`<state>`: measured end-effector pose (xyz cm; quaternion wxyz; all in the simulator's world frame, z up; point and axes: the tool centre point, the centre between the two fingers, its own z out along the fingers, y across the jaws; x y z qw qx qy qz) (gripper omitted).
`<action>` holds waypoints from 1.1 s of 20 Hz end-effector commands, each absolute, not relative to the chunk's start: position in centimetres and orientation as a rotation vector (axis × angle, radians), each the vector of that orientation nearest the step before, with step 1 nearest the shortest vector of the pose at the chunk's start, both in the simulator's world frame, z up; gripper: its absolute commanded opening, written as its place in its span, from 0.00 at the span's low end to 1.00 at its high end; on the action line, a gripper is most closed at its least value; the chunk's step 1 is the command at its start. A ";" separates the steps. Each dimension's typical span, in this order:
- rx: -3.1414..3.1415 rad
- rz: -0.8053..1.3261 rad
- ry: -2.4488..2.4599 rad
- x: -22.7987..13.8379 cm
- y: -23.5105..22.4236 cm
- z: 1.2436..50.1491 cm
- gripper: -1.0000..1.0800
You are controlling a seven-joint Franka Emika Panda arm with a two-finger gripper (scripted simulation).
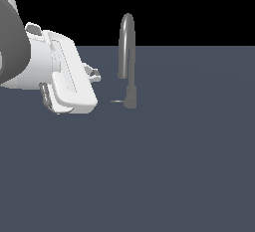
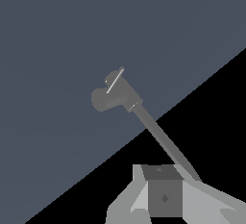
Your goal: Turn on the faucet by rotating a designated handle.
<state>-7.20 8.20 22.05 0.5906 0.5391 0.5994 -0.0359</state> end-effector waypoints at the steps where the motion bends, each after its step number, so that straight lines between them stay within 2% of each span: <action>1: 1.195 -0.082 1.413 -6.8 8.2 21.2 0.00; 22: 0.691 -0.089 1.523 -3.9 7.1 14.0 0.00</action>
